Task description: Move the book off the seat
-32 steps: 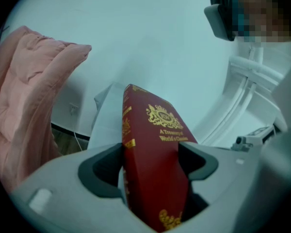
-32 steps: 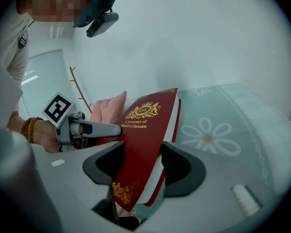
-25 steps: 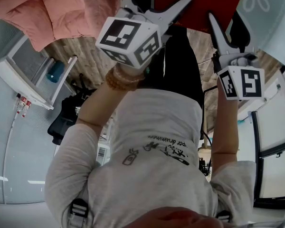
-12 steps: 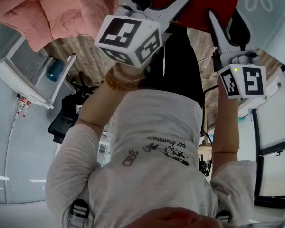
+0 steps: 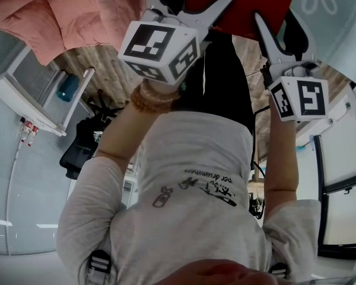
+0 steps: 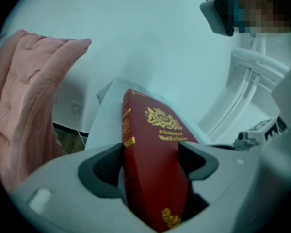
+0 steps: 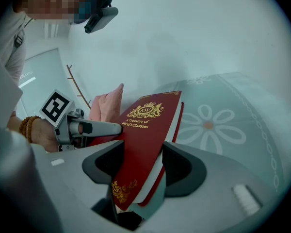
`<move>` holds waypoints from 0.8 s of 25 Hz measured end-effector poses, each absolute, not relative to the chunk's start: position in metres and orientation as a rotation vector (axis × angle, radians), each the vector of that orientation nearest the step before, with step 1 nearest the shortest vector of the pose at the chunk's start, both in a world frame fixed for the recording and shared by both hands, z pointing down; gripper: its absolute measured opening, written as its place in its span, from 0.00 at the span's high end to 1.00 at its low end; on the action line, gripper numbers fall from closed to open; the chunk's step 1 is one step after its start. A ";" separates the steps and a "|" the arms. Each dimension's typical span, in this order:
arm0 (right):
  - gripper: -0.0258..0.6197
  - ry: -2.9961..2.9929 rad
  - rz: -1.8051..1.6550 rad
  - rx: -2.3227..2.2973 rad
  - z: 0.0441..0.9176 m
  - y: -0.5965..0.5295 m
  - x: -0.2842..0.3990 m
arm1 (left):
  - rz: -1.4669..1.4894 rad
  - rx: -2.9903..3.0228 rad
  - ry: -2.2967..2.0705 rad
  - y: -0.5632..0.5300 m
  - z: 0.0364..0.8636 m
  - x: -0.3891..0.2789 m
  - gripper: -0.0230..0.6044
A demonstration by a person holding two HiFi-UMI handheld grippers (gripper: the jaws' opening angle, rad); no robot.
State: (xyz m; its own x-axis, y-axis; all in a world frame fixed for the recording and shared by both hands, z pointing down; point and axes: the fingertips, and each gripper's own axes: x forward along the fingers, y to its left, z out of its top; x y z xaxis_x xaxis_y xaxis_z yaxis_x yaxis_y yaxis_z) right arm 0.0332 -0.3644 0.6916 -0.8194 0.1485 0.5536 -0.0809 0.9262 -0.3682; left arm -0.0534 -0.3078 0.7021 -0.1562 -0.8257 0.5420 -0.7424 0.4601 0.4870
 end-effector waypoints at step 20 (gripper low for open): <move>0.69 -2.672 0.226 -0.111 0.543 -0.391 0.009 | -0.078 1.535 -1.989 -0.309 0.560 -0.064 0.62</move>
State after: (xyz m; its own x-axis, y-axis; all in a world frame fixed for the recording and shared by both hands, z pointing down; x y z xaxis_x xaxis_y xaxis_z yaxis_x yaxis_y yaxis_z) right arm 0.0092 -0.3906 0.5428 -0.8937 0.1150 0.4337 0.0406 0.9834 -0.1771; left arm -0.0636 -0.3094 0.5604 -0.1343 -0.8924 0.4307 -0.8562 0.3234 0.4029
